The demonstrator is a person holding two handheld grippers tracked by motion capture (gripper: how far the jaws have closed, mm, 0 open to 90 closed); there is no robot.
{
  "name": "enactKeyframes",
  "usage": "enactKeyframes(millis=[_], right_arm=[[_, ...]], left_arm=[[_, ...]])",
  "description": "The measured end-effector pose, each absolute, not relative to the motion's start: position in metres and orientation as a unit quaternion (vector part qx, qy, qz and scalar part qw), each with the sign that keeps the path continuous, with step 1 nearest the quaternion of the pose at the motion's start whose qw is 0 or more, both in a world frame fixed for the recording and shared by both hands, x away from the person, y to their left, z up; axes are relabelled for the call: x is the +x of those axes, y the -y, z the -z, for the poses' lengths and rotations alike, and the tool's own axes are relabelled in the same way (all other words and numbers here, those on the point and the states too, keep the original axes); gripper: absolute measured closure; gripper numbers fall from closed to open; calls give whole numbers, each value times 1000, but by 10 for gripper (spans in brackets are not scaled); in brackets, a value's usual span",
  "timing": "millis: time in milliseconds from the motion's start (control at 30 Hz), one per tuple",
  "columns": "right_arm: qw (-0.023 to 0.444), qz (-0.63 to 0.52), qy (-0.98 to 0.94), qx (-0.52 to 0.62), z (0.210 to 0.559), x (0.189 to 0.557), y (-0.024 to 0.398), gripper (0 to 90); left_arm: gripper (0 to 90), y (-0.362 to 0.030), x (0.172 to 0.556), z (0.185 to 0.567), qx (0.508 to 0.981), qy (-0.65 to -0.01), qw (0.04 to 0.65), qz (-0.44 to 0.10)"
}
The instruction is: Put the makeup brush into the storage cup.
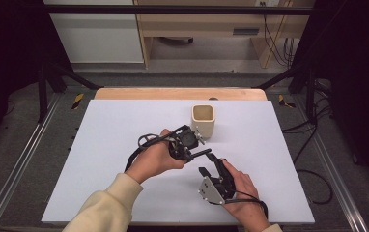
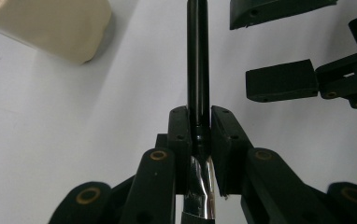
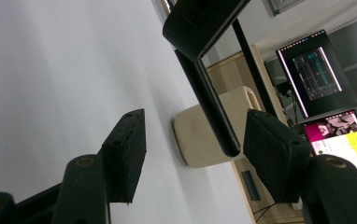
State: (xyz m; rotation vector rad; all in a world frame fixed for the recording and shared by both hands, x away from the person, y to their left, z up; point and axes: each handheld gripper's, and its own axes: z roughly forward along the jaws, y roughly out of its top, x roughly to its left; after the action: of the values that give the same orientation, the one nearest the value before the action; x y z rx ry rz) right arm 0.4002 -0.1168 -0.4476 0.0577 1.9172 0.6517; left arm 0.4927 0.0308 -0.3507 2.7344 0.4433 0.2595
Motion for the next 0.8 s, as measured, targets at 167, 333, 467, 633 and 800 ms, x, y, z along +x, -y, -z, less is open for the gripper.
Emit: enactKeyframes(millis=[167,333,467,633,800], right_arm=[[538,-262,-801,14,446,405,118,413],[539,-250,-805,-7,450,412,116,423],[539,-252,-804,-9,449,413,114,425],[539,-250,-804,-9,449,413,110,426],[539,-251,-804,-16,449,413,104,427]], left_arm=[[783,-28,497,352,968,-159,175,-88],[782,-27,499,354,968,-161,174,-86],[782,-29,501,355,969,-159,169,-86],[782,-34,502,356,969,-161,166,-87],[782,-38,501,356,969,-161,167,-85]])
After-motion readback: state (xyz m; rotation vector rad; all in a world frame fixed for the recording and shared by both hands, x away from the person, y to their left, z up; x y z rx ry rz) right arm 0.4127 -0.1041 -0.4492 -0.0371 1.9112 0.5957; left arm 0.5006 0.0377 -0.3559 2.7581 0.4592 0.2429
